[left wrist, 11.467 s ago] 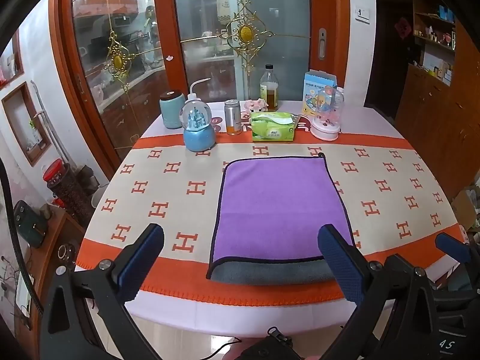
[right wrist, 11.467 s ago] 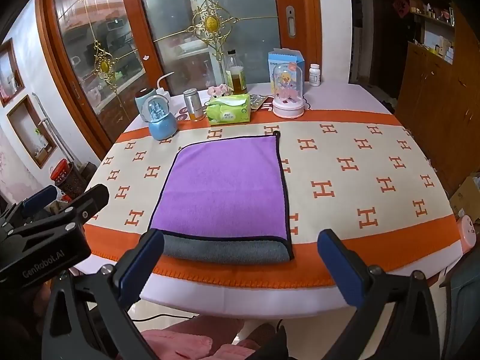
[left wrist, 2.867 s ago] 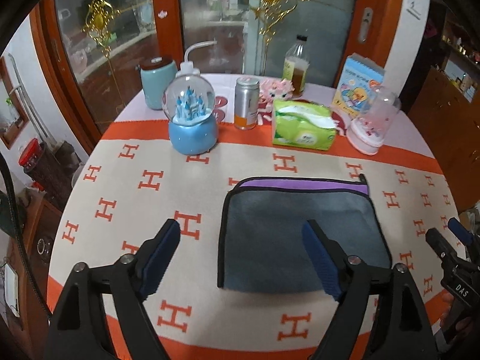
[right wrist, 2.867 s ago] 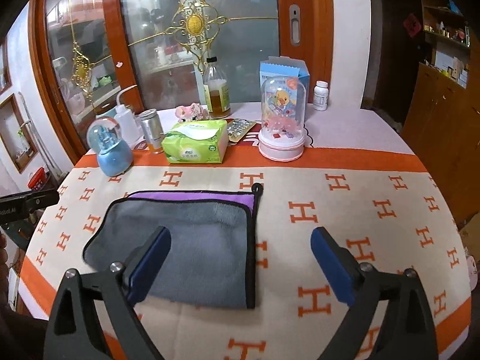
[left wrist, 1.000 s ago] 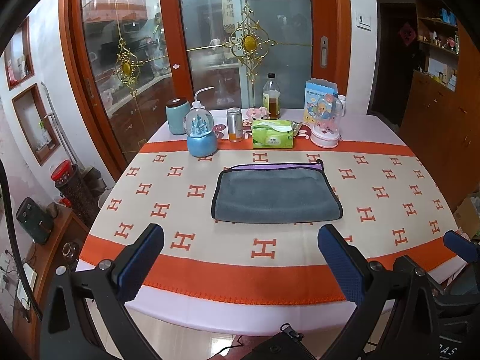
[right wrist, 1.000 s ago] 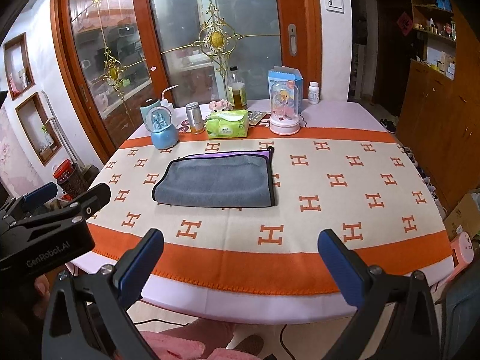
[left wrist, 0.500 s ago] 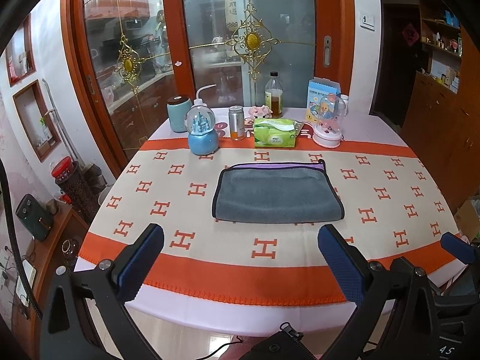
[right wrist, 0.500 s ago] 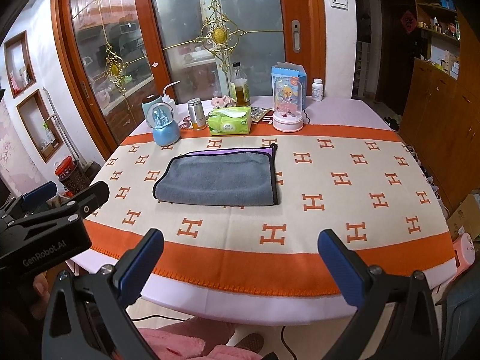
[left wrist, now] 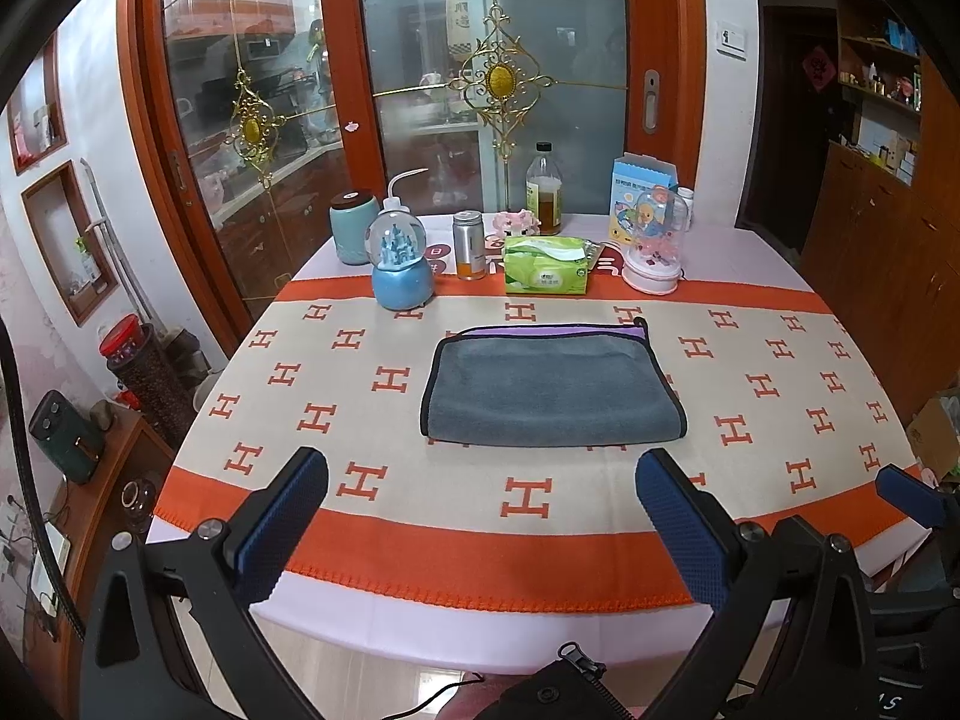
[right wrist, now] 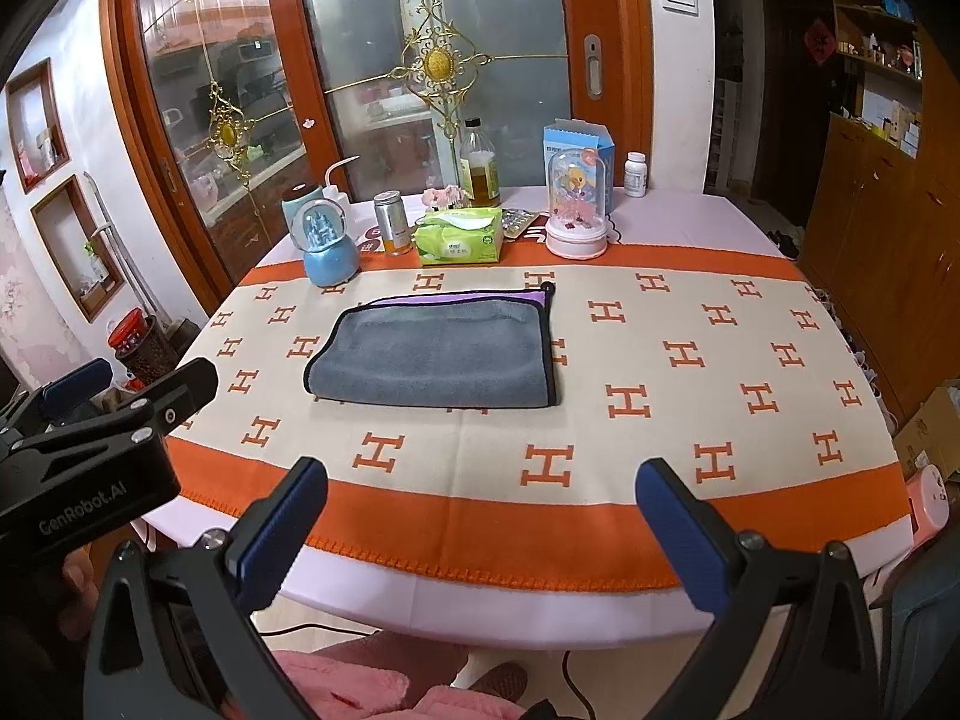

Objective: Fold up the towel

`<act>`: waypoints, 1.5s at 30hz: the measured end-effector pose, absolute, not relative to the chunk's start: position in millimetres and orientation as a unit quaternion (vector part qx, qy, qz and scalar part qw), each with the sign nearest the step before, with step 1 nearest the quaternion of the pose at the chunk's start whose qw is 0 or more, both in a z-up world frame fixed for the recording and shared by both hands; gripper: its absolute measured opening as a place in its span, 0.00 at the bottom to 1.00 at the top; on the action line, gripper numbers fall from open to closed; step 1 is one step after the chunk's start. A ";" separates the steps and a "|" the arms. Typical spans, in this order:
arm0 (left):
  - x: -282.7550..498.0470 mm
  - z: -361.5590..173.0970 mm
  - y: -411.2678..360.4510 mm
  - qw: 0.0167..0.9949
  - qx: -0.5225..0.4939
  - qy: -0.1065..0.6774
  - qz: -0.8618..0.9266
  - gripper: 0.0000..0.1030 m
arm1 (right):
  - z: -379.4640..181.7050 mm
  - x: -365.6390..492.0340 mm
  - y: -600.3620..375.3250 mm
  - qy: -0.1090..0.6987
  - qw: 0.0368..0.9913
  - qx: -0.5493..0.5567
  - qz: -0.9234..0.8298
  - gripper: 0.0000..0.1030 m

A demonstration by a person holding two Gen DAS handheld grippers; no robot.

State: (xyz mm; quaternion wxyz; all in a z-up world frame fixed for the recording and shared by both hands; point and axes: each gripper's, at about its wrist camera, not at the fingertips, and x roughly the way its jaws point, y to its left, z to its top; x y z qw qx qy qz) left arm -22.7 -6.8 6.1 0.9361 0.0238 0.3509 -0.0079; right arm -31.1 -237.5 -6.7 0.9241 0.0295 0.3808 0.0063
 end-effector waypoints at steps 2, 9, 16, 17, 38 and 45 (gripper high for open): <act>-22.3 5.8 -7.7 0.936 0.024 0.351 -0.007 0.99 | -6.7 -31.0 -237.4 0.381 0.924 0.030 0.006 1.00; -22.1 5.8 -8.2 0.936 0.025 0.351 -0.007 0.99 | -6.9 -30.8 -236.7 0.381 0.924 0.030 0.006 1.00; -22.0 5.7 -8.2 0.936 0.025 0.352 -0.007 0.99 | -8.3 -30.7 -236.3 0.383 0.923 0.030 0.006 1.00; -22.4 5.6 -8.6 0.936 0.024 0.352 -0.007 0.99 | -8.8 -30.3 -236.9 0.383 0.923 0.030 0.006 1.00; -23.1 1.7 -26.9 0.935 0.030 0.352 -0.013 0.99 | -13.6 -32.1 -244.9 0.387 0.922 0.034 0.004 1.00; -23.0 1.9 -27.5 0.935 0.030 0.352 -0.012 0.99 | -14.6 -34.3 -248.4 0.388 0.921 0.034 0.003 1.00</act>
